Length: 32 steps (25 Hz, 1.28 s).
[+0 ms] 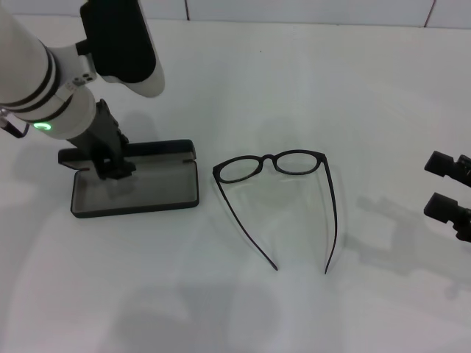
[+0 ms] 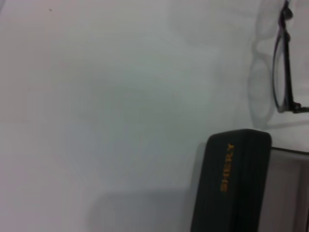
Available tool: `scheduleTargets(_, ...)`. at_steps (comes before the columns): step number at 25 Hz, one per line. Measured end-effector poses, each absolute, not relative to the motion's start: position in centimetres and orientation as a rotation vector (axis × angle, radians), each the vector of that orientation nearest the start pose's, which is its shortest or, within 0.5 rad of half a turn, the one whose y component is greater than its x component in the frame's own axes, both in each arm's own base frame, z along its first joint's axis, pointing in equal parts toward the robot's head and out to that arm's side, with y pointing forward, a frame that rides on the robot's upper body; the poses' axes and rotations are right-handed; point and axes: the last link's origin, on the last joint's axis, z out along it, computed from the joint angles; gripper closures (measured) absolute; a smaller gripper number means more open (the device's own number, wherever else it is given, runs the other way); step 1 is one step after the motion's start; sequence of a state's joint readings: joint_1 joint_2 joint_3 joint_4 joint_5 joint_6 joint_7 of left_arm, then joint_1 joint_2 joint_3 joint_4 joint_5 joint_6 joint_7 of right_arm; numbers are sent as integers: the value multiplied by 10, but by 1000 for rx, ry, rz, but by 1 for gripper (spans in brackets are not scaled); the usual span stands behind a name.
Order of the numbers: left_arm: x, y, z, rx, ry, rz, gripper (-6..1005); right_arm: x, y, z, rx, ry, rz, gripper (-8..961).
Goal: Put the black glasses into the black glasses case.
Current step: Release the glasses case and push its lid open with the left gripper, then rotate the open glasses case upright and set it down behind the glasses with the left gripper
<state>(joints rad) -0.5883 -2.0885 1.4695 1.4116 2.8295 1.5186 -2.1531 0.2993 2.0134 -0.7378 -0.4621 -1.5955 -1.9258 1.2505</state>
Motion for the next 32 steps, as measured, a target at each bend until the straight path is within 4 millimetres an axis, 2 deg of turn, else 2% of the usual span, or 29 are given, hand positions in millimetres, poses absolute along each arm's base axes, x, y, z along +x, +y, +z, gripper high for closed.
scheduleTargets(2,-188,362,9,-2610,-214,851,477,286,242,32,-2526,662,1359,158)
scheduleTargets(7,-182,362,12,-2598,-190,829,689,285,244,32,-2529,655,1360,163)
scheduleTargets(14,-167,363,22,-2558,-121,780,788,285,244,33,-2523,655,1361,171)
scheduleTargets(18,-147,366,27,-2516,-11,715,803,285,243,33,-2524,653,1365,175)
scheduleTargets(27,-93,374,-17,-2439,363,548,798,282,237,30,-2582,628,1379,184)
scheduleTargets(32,-85,381,-37,-2437,422,524,794,283,231,27,-2574,626,1406,189)
